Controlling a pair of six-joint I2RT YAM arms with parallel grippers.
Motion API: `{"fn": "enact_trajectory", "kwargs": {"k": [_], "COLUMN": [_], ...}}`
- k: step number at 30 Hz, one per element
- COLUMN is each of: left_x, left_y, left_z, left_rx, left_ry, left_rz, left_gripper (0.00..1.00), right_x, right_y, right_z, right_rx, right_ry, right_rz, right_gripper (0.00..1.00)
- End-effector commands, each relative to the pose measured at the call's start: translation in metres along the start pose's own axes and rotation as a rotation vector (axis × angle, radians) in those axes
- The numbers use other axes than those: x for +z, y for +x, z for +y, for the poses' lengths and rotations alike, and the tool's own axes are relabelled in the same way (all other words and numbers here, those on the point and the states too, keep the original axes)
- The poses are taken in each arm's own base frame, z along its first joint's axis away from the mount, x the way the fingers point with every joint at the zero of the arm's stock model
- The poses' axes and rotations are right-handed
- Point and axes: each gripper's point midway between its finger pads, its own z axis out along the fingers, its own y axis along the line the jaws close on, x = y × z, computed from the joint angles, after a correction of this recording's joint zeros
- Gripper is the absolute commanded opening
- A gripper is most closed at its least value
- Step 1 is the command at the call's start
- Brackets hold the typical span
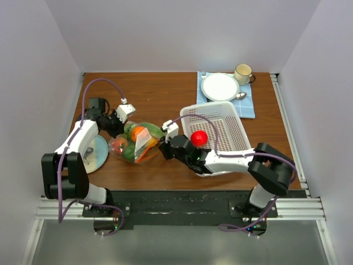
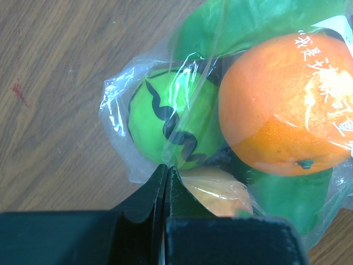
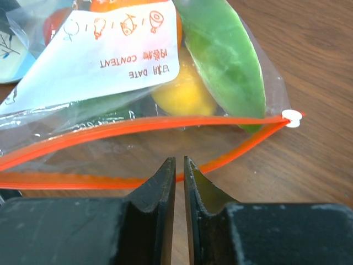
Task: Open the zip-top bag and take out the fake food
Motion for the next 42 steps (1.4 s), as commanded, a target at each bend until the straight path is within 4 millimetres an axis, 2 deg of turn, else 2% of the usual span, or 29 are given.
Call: {"fn": "enact_trajectory", "kwargs": {"k": [1, 2, 3, 4, 6, 7, 9, 10, 12, 14, 15, 16, 20, 22, 24, 25, 29, 34, 39, 41, 42], "left_x": [-0.003, -0.002, -0.002, -0.001, -0.001, 0.001, 0.000, 0.002, -0.002, -0.003, -0.004, -0.004, 0.002, 0.005, 0.008, 0.009, 0.011, 0.012, 0.013, 0.013, 0.014], "left_y": [-0.017, -0.018, -0.020, -0.023, -0.036, -0.043, -0.055, -0.063, -0.072, -0.079, -0.078, -0.078, -0.067, -0.060, -0.056, -0.052, -0.046, -0.043, -0.039, -0.037, -0.037], "left_z": [-0.001, -0.001, -0.003, -0.006, -0.013, -0.024, -0.033, -0.044, -0.051, -0.059, -0.062, -0.064, -0.073, -0.080, -0.082, -0.083, -0.082, -0.084, -0.085, -0.086, -0.086], "left_rx": [0.003, 0.004, 0.002, 0.000, 0.011, 0.022, 0.043, 0.062, 0.082, 0.103, 0.106, 0.118, 0.131, 0.137, 0.149, 0.153, 0.172, 0.183, 0.193, 0.196, 0.196], "left_ry": [0.013, 0.015, 0.020, 0.028, 0.048, 0.072, 0.082, 0.102, 0.111, 0.128, 0.142, 0.146, 0.184, 0.212, 0.209, 0.209, 0.203, 0.214, 0.217, 0.218, 0.218], "left_rz": [-0.047, -0.047, -0.050, -0.054, -0.070, -0.074, -0.087, -0.094, -0.108, -0.117, -0.112, -0.110, -0.076, -0.055, -0.043, -0.034, -0.017, -0.012, -0.005, -0.002, -0.002], "left_gripper": [0.00, 0.00, 0.00, 0.00, 0.00, 0.00, 0.00, 0.00, 0.00, 0.00, 0.00, 0.00, 0.00, 0.00, 0.00, 0.00, 0.00, 0.00, 0.00, 0.00, 0.00], "right_x": [0.019, 0.023, 0.028, 0.032, 0.041, 0.043, 0.046, 0.046, 0.045, 0.042, 0.039, 0.035, 0.025, 0.026, 0.030, 0.036, 0.040, 0.047, 0.056, 0.058, 0.059], "right_y": [-0.023, -0.026, -0.033, -0.033, -0.031, -0.034, -0.031, -0.035, -0.031, -0.039, -0.035, -0.044, -0.051, -0.048, -0.049, -0.035, -0.013, 0.000, 0.014, 0.019, 0.021], "right_z": [0.023, 0.028, 0.039, 0.043, 0.051, 0.053, 0.051, 0.053, 0.049, 0.045, 0.042, 0.044, 0.044, 0.047, 0.039, 0.033, 0.011, -0.006, -0.011, -0.009, -0.007], "right_rx": [0.044, 0.050, 0.056, 0.054, 0.057, 0.063, 0.049, 0.024, -0.011, -0.033, -0.044, -0.052, -0.124, -0.191, -0.224, -0.250, -0.305, -0.323, -0.302, -0.282, -0.276], "right_ry": [-0.072, -0.094, -0.133, -0.148, -0.174, -0.181, -0.175, -0.170, -0.138, -0.103, -0.092, -0.086, -0.022, 0.015, 0.093, 0.120, 0.203, 0.258, 0.229, 0.196, 0.180], "right_rz": [-0.070, -0.080, -0.085, -0.080, -0.079, -0.097, -0.109, -0.145, -0.166, -0.226, -0.237, -0.284, -0.355, -0.365, -0.365, -0.322, -0.282, -0.239, -0.177, -0.162, -0.153], "right_gripper": [0.24, 0.39, 0.46, 0.59, 0.69, 0.80, 0.98, 0.99, 0.99, 0.99, 0.99, 0.99, 0.99, 0.99, 0.99, 0.99, 0.99, 0.99, 0.99, 0.95, 0.88]}}
